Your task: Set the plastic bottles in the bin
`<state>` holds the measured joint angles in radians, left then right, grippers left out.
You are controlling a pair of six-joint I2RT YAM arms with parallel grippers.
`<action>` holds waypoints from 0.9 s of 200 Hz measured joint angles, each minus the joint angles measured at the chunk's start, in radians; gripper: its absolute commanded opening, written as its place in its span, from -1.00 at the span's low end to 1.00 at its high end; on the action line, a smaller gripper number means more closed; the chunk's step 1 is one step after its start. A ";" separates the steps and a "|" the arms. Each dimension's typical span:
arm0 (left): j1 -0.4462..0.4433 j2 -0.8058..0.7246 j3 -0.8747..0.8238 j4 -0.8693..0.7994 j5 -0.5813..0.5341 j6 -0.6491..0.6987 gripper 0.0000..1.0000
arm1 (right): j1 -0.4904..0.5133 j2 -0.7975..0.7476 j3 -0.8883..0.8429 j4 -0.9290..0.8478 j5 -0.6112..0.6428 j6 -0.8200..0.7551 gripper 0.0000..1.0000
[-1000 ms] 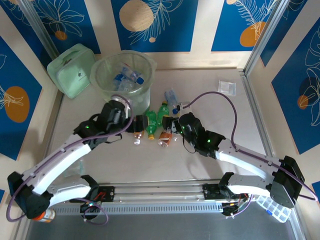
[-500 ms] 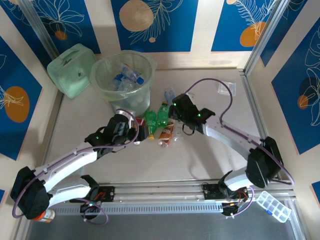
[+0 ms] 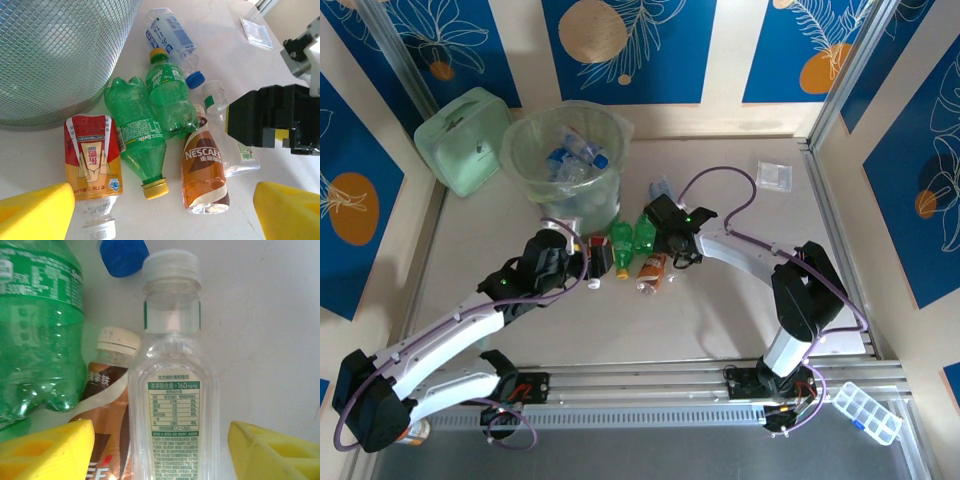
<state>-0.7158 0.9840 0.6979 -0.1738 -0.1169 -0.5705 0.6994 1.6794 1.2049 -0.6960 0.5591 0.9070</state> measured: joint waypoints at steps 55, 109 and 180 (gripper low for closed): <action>0.000 0.000 0.000 0.000 0.000 0.000 0.84 | -0.002 0.061 -0.045 0.013 -0.015 0.018 0.33; 0.000 0.002 0.000 0.000 0.000 0.000 0.84 | -0.014 0.058 -0.062 0.051 -0.022 0.024 0.16; 0.000 0.004 -0.019 0.031 -0.008 -0.009 0.99 | 0.055 -0.191 -0.182 0.132 -0.008 -0.068 0.01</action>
<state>-0.7158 0.9878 0.6785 -0.1432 -0.1253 -0.5793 0.7544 1.4883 1.0225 -0.5644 0.5514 0.8387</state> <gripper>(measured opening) 0.986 0.523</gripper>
